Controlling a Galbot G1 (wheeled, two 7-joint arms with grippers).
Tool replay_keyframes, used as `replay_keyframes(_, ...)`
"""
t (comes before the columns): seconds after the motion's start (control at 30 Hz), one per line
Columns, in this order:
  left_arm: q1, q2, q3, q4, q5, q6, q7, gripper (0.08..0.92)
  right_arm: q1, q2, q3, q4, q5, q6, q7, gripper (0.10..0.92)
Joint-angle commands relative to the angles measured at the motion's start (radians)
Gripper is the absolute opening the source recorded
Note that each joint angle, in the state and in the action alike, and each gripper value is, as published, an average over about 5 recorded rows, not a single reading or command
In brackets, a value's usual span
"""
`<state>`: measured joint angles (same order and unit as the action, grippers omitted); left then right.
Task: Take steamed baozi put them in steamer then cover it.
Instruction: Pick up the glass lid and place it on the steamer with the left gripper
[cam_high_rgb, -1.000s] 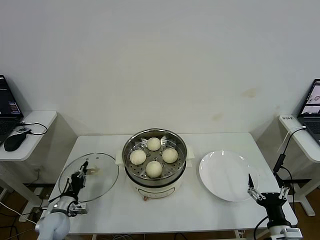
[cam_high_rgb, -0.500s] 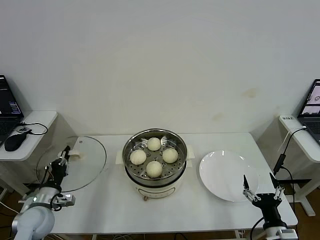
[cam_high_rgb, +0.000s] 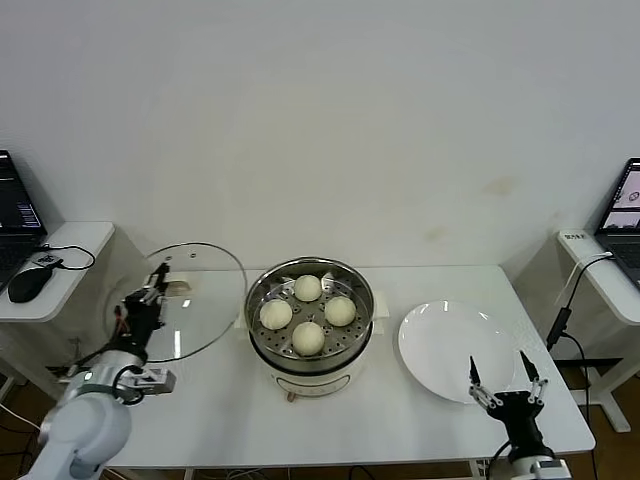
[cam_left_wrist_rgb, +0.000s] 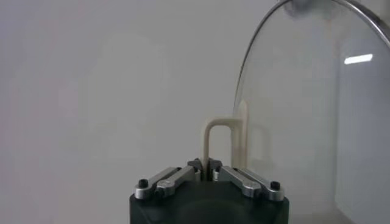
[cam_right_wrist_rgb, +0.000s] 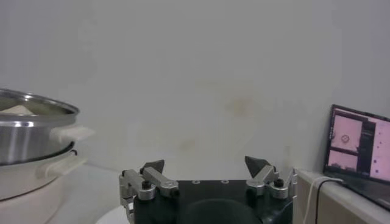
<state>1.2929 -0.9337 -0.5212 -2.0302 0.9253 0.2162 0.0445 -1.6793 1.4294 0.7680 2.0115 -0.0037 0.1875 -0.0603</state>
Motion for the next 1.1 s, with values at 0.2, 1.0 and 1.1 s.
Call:
replay_keyframes(0.2,-0.21,-0.031,0.388,-0.01,0.034,0.214,0.026,0.142,0.044,0.118,-0.089,-0.042,-0.269,-0.031,0.124,0.823)
replay_keyframes(1.0,-0.348,-0.411,0.586,0.102,0.492,0.291,0.276,0.142,0.058,0.12,-0.088,-0.105,-0.379,-0.029,0.183,0.823)
replay_keyframes(1.1,-0.354,-0.425,0.59,0.128,0.499,0.289,0.274,0.142,0.057,0.119,-0.089,-0.105,-0.381,-0.031,0.182,0.823)
